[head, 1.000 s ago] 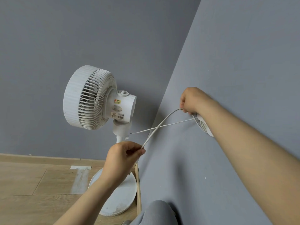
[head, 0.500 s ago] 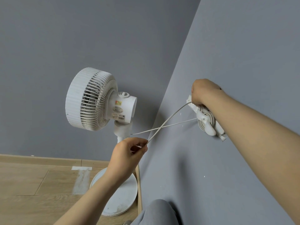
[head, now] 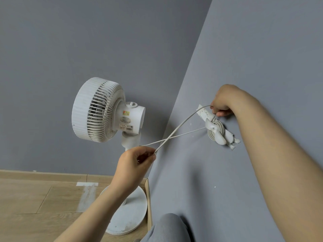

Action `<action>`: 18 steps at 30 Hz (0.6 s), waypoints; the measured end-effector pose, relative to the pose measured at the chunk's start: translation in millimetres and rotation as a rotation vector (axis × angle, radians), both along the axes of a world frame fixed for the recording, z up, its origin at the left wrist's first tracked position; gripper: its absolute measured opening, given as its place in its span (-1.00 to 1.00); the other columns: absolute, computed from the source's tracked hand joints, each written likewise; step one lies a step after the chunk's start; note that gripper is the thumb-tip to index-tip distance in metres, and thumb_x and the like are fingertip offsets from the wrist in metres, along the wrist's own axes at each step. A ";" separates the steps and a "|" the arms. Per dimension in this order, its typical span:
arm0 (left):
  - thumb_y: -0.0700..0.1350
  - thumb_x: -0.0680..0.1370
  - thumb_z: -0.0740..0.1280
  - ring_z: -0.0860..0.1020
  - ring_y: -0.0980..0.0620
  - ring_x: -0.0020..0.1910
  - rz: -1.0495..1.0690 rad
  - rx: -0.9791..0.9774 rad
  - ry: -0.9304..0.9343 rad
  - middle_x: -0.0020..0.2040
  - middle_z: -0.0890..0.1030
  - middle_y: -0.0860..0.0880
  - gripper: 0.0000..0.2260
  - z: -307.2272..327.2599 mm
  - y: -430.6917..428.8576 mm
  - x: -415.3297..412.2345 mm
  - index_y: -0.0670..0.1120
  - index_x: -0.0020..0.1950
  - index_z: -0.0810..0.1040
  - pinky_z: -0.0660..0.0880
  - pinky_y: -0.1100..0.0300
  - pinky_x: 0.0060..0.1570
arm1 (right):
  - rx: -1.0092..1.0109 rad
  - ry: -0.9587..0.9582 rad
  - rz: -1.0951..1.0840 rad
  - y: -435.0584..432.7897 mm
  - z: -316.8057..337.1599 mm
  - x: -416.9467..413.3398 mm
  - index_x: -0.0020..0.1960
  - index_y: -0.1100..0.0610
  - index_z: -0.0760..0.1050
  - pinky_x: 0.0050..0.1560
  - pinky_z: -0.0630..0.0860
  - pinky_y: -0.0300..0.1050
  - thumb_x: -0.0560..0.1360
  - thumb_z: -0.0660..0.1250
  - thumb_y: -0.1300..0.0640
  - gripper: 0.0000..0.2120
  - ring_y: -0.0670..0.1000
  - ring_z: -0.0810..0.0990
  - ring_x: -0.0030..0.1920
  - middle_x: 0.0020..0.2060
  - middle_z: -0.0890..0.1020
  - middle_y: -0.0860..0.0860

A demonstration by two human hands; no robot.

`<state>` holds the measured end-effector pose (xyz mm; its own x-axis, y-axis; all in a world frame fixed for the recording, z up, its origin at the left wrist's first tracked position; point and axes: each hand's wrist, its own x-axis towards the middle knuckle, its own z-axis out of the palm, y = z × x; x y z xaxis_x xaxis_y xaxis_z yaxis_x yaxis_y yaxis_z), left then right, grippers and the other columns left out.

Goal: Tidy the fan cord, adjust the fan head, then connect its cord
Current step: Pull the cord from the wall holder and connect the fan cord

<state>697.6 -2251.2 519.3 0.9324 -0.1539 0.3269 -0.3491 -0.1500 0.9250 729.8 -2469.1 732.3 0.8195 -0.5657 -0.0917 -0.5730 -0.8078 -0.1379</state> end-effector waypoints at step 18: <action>-0.23 0.51 0.39 0.54 0.19 -0.36 -0.074 -0.006 0.013 -0.32 0.64 0.01 -0.86 7.7 -9.1 -17.8 0.00 -0.08 0.69 0.56 0.14 -0.20 | -0.079 -0.605 0.298 19.9 -58.4 -124.8 -0.22 0.00 0.53 -0.32 0.32 -0.23 0.42 0.40 0.18 -0.88 0.03 0.48 -0.22 -0.14 0.51 0.04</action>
<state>679.8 -2260.4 527.0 0.9230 -0.2202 0.3156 -0.3465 -0.1187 0.9305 605.0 -2449.2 673.9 0.8352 -0.2941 0.4647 -0.1649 -0.9400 -0.2986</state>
